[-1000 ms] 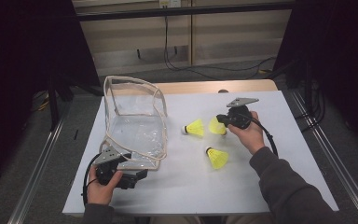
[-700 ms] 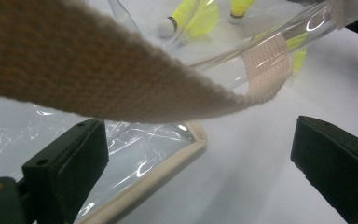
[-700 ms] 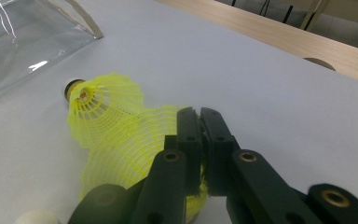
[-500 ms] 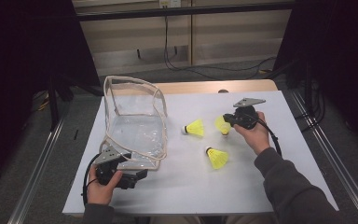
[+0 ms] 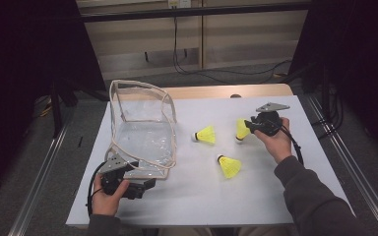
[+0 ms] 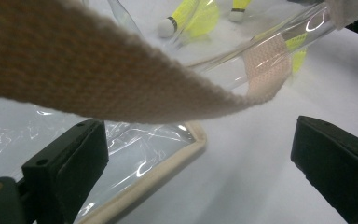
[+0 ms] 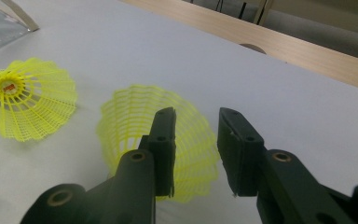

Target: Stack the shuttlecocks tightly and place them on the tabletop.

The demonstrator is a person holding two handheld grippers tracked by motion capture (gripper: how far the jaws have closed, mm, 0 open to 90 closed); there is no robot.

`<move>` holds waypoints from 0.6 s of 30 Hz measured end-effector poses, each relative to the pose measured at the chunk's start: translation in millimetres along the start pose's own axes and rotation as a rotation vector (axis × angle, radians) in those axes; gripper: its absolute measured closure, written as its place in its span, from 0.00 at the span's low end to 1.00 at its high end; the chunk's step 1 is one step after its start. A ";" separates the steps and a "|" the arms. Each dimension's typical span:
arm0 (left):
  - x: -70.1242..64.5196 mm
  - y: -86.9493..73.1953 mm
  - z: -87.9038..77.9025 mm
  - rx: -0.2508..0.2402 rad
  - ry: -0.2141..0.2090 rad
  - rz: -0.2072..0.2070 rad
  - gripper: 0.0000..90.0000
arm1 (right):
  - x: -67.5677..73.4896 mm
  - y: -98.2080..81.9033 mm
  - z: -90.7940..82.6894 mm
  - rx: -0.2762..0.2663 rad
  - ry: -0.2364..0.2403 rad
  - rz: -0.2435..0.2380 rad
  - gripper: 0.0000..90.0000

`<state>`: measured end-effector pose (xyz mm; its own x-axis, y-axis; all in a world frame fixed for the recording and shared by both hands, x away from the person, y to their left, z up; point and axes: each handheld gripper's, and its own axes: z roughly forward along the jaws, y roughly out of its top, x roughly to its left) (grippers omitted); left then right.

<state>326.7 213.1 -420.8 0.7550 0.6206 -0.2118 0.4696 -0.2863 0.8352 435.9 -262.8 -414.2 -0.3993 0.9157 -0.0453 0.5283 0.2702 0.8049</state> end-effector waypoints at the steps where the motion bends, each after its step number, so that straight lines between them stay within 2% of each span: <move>1: 0.0 0.0 0.0 0.000 0.000 0.000 0.04 | 0.0 0.0 0.0 0.000 0.000 0.000 0.74; 3: 0.0 -0.1 0.1 0.000 0.001 0.000 0.04 | -1.5 -1.8 -1.0 0.002 -0.022 -0.002 0.70; 9: 0.1 0.1 0.1 0.003 0.001 0.001 0.04 | -3.9 -4.2 -2.0 0.005 -0.038 0.004 0.69; 11: 0.0 0.0 0.2 0.004 0.002 0.002 0.04 | -4.4 -5.0 -2.7 0.014 -0.039 0.000 0.75; 12: -0.1 0.0 0.4 0.004 0.002 0.002 0.04 | -5.0 -5.7 -3.8 0.018 -0.039 0.004 0.86; 13: 0.0 0.0 0.7 0.004 0.000 0.003 0.04 | -5.0 -5.7 -3.8 0.018 -0.039 0.004 0.86; 14: 0.0 0.0 0.7 0.004 0.001 0.003 0.04 | -5.4 -6.1 -4.6 0.021 -0.025 -0.007 0.96; 18: 0.2 -0.1 0.7 0.004 0.000 0.004 0.04 | -5.2 -7.0 -4.6 0.026 -0.002 -0.012 1.00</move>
<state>327.2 212.8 -421.3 0.7568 0.6193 -0.2091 0.4686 -0.2912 0.8340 430.9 -270.8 -416.9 -0.4048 0.9127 -0.0562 0.5426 0.2892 0.7886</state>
